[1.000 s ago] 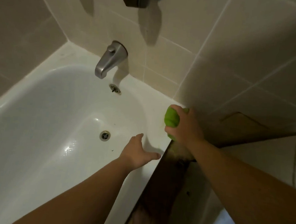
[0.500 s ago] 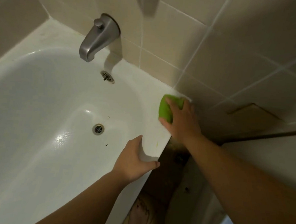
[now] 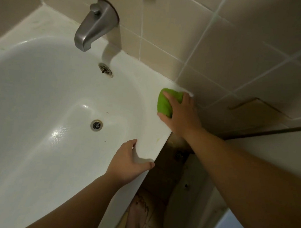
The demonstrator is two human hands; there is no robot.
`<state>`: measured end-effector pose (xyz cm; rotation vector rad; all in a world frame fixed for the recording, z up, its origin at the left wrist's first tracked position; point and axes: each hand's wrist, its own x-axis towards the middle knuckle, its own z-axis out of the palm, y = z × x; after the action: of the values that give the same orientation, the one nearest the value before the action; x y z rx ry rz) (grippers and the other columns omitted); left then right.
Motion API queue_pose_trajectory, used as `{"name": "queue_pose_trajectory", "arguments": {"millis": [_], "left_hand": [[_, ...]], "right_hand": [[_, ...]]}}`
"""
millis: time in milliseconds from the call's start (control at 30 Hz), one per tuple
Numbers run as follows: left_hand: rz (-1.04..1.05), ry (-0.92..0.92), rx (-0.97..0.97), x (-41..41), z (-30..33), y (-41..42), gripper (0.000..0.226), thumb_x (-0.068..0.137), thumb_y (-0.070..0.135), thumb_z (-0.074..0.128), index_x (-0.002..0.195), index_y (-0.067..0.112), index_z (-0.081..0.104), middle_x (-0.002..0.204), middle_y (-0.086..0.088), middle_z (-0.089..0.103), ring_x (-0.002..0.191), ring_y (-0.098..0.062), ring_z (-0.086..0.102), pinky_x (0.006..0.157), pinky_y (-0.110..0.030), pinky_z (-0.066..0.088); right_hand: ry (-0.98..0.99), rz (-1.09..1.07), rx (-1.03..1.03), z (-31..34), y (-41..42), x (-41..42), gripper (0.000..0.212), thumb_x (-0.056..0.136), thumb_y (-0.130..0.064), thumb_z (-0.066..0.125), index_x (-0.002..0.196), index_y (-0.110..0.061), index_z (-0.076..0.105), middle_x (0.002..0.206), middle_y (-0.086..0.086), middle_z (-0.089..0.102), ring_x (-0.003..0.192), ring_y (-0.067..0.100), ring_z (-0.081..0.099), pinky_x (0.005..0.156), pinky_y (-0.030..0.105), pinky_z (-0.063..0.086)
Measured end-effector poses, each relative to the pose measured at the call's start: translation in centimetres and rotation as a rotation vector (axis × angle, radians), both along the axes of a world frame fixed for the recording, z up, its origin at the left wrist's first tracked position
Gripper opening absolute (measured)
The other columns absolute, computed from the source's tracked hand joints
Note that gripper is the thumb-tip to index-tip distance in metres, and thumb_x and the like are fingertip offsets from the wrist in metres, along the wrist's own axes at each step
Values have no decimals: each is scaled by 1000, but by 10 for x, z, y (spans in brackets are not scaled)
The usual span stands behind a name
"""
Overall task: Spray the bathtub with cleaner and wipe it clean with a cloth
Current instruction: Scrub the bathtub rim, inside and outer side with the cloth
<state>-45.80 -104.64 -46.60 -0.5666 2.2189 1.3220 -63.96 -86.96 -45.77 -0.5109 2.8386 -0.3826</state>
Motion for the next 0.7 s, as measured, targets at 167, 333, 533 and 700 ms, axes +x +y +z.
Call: {"name": "queue_pose_trajectory", "arguments": {"millis": [167,333,533,700], "left_hand": [[0,-13,-36,6,-5,2,106,61,67,82,149,29,38,134,13,48,124,-11,48,104,-37,49],[-19,-27,-91,9,-4,4,109,51,73,77,145,29,43,132,10,52,121,-15,52,102,-45,51],[-29,-52,-145,9,-2,9,105,51,69,79,142,31,41,128,11,51,118,-16,53,100,-47,54],[-25,-27,-146,12,0,12,89,55,56,83,132,33,44,118,12,52,108,-14,54,93,-45,56]], "right_hand": [[79,-7,-37,-3,-30,12,75,87,-64,64,153,-40,36,138,15,40,123,39,42,104,52,45],[-23,426,-121,-5,17,40,75,86,-55,69,153,-37,39,141,15,39,127,36,41,106,49,40],[49,-71,-12,-8,-7,-14,74,89,-59,62,155,-40,34,143,20,36,129,44,38,106,55,42],[67,178,-116,-2,-17,30,77,84,-57,71,153,-37,41,136,14,43,120,36,45,103,49,45]]}}
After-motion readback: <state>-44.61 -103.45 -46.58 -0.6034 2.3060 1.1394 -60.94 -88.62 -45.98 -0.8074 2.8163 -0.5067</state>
